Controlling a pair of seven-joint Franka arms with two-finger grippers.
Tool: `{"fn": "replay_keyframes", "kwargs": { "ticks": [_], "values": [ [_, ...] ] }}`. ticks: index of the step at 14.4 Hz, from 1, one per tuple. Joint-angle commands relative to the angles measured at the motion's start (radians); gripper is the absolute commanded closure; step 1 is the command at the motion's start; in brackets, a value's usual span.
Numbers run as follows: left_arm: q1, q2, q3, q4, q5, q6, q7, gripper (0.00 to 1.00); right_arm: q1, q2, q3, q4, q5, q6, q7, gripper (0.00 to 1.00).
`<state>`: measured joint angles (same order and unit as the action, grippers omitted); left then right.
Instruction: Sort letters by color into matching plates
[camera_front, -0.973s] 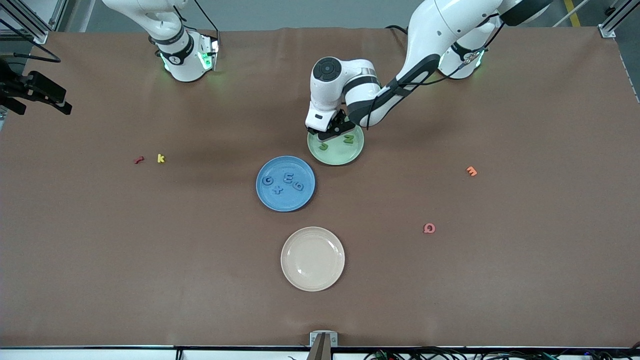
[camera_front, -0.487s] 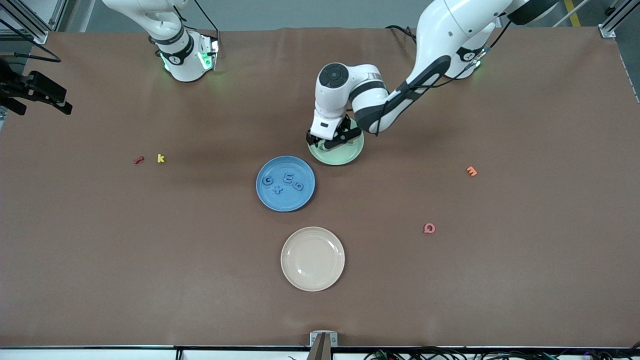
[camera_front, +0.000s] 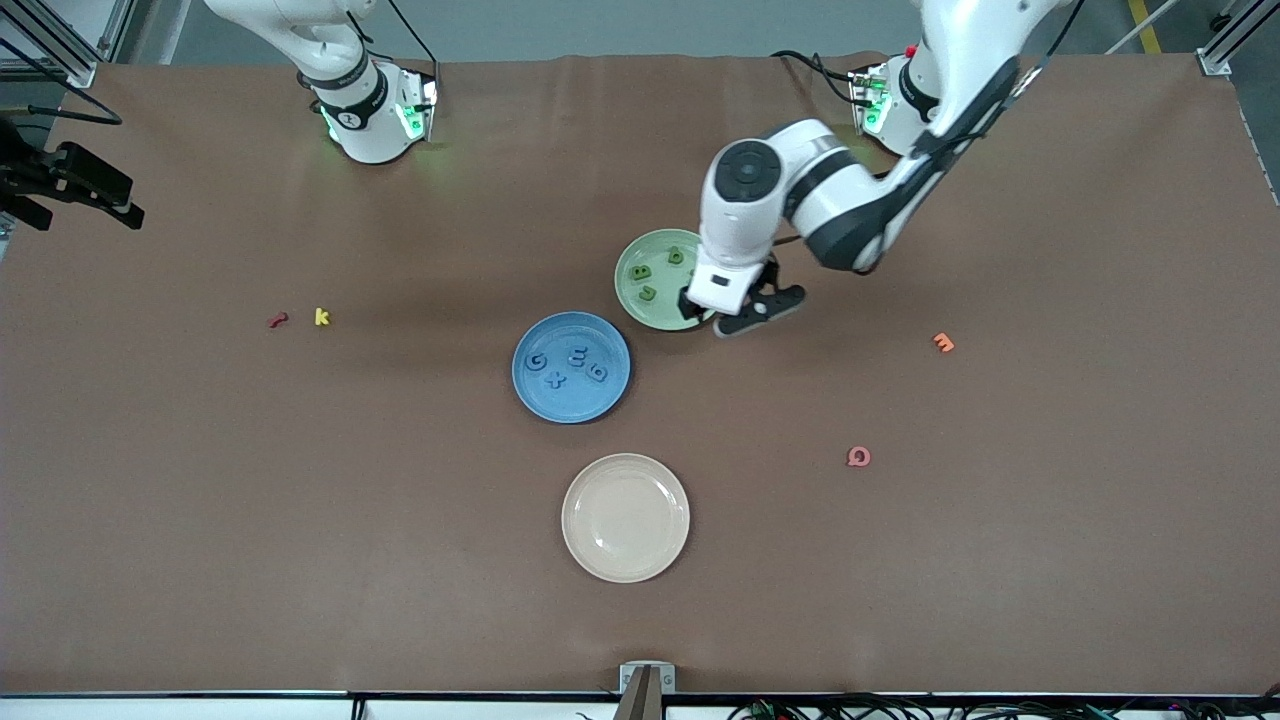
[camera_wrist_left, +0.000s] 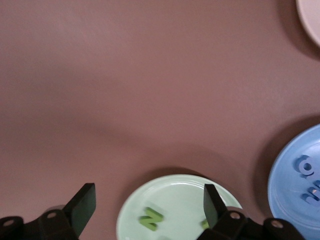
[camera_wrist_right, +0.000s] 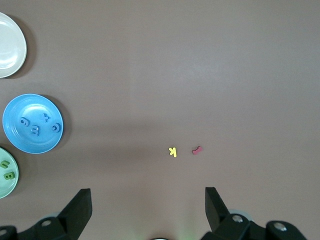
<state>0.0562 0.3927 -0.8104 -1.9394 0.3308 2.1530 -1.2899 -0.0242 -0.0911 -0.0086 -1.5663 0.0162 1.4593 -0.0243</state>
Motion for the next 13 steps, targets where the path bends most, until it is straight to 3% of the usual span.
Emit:
{"fn": "replay_keyframes", "kwargs": {
  "ticks": [1, 7, 13],
  "values": [
    [0.109, -0.132, -0.016, -0.021, -0.113, -0.063, 0.189, 0.05, -0.006, -0.027, 0.002, -0.026, -0.002, 0.003, -0.014, 0.00],
    [0.312, -0.245, -0.015, 0.033, -0.208, -0.212, 0.490, 0.05, -0.008, -0.025, 0.002, -0.026, -0.002, -0.002, -0.014, 0.00],
    [0.522, -0.268, -0.013, 0.204, -0.320, -0.442, 0.782, 0.05, -0.011, -0.024, 0.001, -0.026, -0.013, 0.001, -0.019, 0.00]
  ]
}}
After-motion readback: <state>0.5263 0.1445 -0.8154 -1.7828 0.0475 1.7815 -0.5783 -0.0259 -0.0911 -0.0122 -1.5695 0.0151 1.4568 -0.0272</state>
